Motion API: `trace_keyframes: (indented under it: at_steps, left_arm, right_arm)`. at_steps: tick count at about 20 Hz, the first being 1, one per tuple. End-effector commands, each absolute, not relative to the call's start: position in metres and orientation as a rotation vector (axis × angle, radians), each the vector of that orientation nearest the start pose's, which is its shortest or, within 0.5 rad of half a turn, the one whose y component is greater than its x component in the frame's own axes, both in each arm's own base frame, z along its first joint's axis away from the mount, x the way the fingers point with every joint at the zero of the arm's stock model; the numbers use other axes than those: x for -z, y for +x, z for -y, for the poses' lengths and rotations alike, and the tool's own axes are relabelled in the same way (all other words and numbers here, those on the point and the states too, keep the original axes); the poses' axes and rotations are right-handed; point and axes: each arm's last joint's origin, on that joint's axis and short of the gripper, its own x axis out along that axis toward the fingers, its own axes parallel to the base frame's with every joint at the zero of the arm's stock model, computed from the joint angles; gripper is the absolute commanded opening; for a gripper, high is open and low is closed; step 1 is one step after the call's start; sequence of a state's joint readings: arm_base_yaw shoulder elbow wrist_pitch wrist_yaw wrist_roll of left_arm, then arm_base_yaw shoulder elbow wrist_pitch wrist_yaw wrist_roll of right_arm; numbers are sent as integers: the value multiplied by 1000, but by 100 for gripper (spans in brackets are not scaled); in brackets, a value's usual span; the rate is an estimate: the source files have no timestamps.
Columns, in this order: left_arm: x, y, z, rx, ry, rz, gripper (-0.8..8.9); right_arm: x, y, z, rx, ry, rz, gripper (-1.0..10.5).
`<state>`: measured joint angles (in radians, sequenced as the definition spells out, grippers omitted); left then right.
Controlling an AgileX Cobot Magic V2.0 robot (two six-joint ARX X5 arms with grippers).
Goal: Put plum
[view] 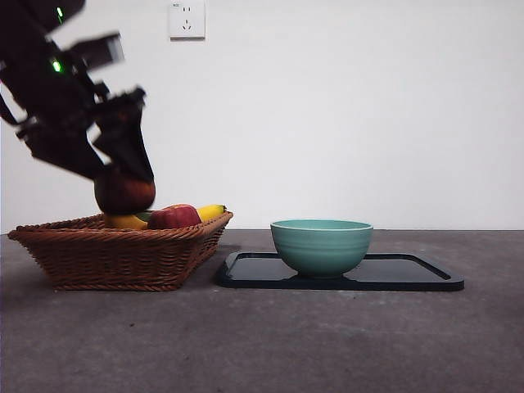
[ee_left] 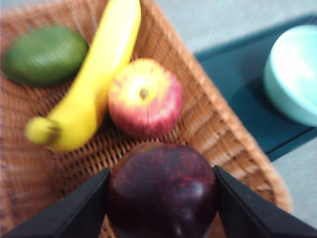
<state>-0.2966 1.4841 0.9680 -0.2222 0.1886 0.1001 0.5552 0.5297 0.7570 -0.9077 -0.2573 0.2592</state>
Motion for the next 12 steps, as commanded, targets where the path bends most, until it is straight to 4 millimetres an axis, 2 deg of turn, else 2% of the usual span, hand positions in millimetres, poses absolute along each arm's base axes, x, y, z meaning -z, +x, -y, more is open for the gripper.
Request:
trace_keyframes:
  at_steps: [1, 5, 9, 11, 12]
  left_arm:
    - [-217, 307, 100, 510, 153, -741, 276]
    - [-193, 317, 102, 508, 154, -798, 276]
    - [-187, 319, 103, 512, 165, -817, 285]
    - [-187, 318, 102, 512, 165, -827, 390]
    - [-186, 317, 102, 511, 165, -835, 412]
  right_arm:
    - [-293, 74, -55, -692, 129, -774, 222]
    - [-293, 74, -55, -689, 134, -776, 222]
    - [-293, 74, -55, -689, 133, -775, 222]
    - [-293, 74, -55, -689, 134, -776, 222]
    - [-293, 74, -55, -689, 133, -775, 222]
